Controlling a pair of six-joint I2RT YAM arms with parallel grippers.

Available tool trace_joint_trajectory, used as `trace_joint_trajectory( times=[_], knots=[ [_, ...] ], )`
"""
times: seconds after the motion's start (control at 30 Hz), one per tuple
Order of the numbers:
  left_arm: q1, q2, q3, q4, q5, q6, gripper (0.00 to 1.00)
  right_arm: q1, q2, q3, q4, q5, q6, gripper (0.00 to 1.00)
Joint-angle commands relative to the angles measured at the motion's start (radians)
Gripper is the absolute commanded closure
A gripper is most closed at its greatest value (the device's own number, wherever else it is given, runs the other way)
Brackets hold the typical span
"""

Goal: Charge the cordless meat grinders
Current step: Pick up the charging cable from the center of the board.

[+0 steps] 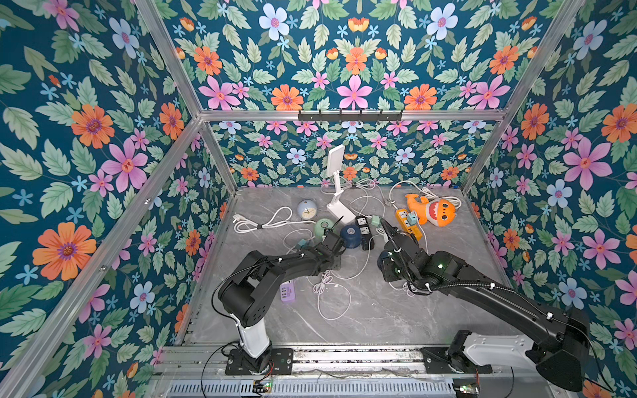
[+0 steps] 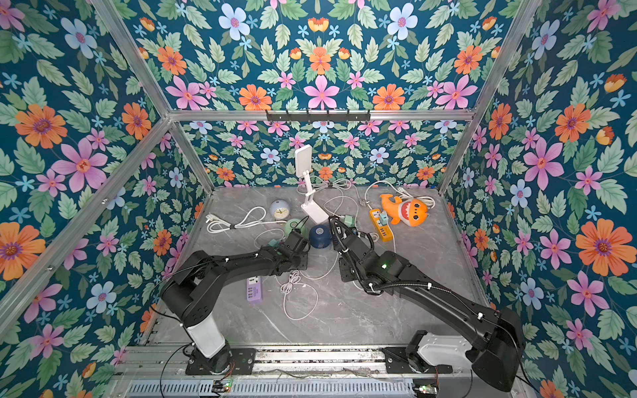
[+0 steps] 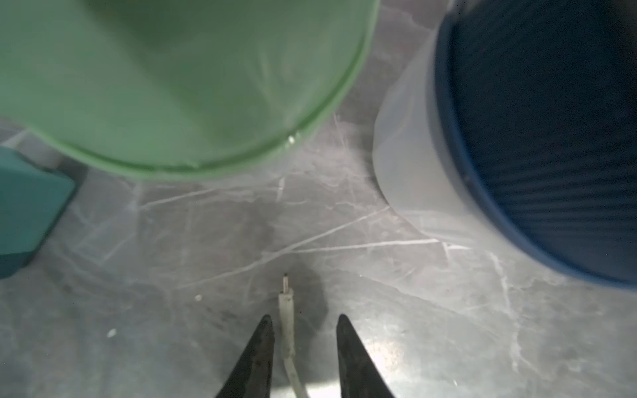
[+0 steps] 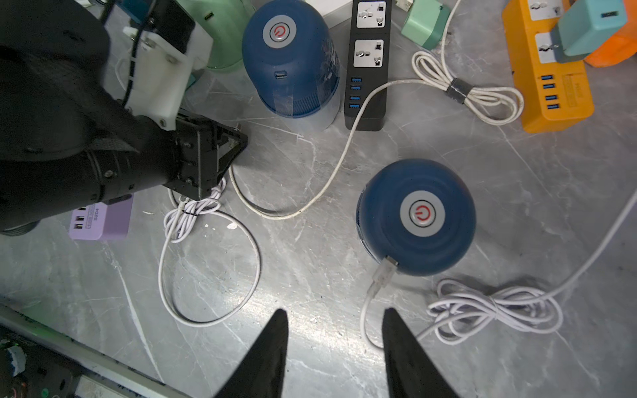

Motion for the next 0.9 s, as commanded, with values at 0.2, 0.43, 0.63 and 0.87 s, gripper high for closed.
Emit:
trace_joint_trajectory(
  times=[0.2, 0.43, 0.63, 0.87],
  knots=[
    [-0.012, 0.041, 0.002, -0.018, -0.054, -0.007, 0.76, 0.002, -0.012, 0.001, -0.002, 0.017, 0.010, 0.54],
    [-0.013, 0.023, -0.009, -0.008, -0.066, -0.008, 0.94, 0.001, -0.025, 0.004, 0.003, -0.008, 0.009, 0.55],
    [-0.050, -0.191, -0.055, 0.033, -0.040, -0.014, 1.00, 0.002, -0.085, 0.000, 0.048, -0.087, -0.045, 0.50],
    [-0.066, -0.523, -0.193, 0.272, 0.099, -0.050, 1.00, 0.000, -0.117, 0.003, 0.182, -0.251, -0.162, 0.33]
  ],
)
